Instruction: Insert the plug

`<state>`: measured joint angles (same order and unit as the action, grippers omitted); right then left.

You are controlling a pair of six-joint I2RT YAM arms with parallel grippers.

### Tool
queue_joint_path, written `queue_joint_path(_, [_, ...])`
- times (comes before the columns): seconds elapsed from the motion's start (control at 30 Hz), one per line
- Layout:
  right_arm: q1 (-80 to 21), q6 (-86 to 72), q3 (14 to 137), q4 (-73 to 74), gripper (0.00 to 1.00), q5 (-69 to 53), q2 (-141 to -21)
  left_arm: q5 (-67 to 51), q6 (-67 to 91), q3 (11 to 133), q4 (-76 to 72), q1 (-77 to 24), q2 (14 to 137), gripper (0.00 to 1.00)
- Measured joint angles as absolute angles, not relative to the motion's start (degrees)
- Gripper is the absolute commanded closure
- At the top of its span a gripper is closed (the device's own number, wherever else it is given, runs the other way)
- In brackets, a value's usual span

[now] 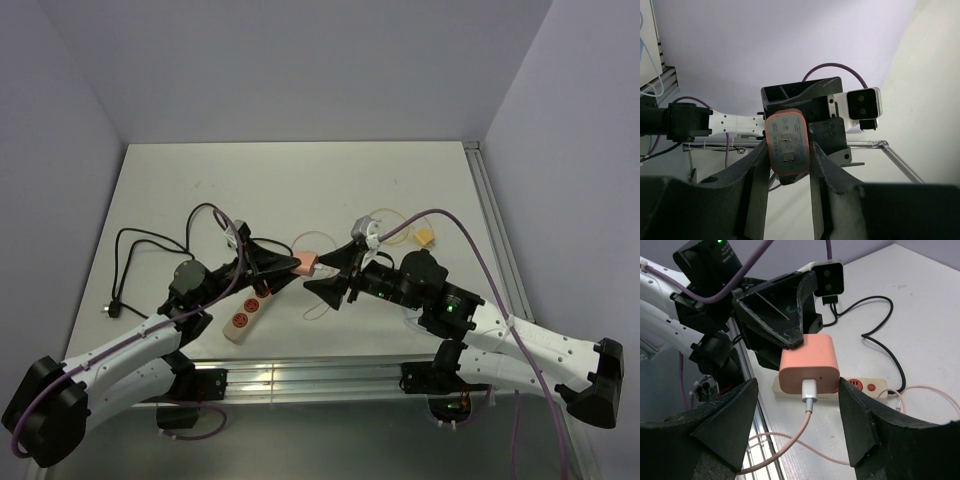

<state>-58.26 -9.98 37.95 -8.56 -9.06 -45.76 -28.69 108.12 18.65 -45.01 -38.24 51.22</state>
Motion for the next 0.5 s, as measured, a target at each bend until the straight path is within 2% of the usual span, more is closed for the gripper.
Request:
queue_joint_path(0.23, [-58.4,-10.3,38.7,-10.4,0.28,-9.1,-47.4,-28.6,109.1,18.2,-46.3,-38.2,52.2,1.00])
queue_joint_path(0.33, [-58.4,-10.5,39.0,-11.2,0.31,-9.1,-48.5,-28.6,109.2,18.0,-46.9,-38.2,52.4,1.00])
queue_joint_path(0.4, [-58.4,-10.6,39.2,-11.7,0.37,-9.1,-49.3,-28.6,109.3,18.0,-47.3,-38.3,52.4,1.00])
queue_joint_path(0.47, [-58.3,-10.3,39.4,-12.1,0.60,-8.8,-50.0,-28.7,109.4,17.9,-47.8,-38.3,52.3,1.00])
queue_joint_path(0.5, [-58.2,-10.2,39.5,-12.3,0.78,-8.2,-50.2,-28.6,109.7,17.7,-48.1,-38.3,52.3,1.00])
